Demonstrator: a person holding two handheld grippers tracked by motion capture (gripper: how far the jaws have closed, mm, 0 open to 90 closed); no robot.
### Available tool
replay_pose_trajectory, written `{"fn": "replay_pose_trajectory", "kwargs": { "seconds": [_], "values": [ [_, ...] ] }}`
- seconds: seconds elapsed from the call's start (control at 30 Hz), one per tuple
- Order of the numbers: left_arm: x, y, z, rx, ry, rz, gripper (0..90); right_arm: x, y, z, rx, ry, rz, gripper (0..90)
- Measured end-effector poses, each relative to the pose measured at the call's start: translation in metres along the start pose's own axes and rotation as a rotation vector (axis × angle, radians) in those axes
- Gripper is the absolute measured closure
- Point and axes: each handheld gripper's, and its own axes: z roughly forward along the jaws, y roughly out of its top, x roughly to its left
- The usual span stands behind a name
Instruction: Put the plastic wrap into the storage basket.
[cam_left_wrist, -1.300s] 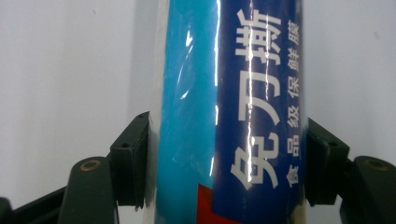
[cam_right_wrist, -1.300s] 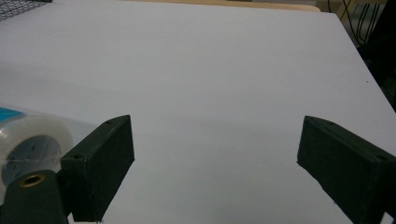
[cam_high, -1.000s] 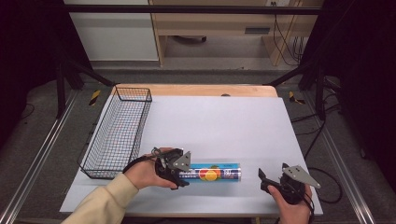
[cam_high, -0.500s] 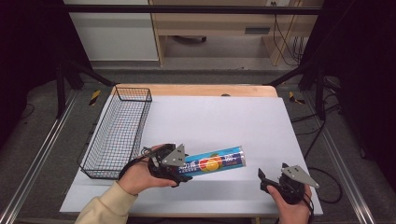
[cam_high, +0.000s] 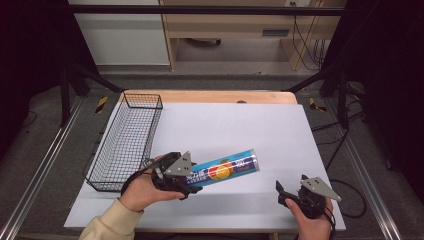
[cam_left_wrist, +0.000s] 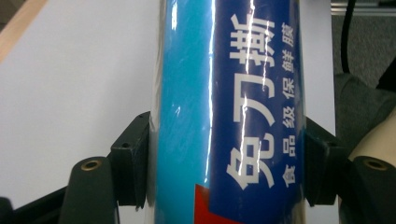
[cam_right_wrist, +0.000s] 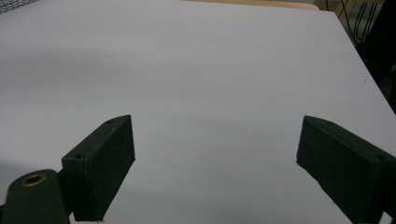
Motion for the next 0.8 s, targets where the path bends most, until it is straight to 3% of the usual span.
{"fn": "replay_pose_trajectory", "kwargs": {
  "seconds": [0.23, 0.8],
  "values": [
    [0.004, 0.006, -0.021, 0.015, 0.056, 0.002, 31.9, 0.0, 0.0, 0.0, -0.002, -0.002, 0.007, 10.4],
    [0.008, -0.002, -0.051, 0.021, 0.14, -0.048, 31.9, 0.0, 0.001, -0.001, -0.006, -0.01, 0.008, 9.7]
  ]
}}
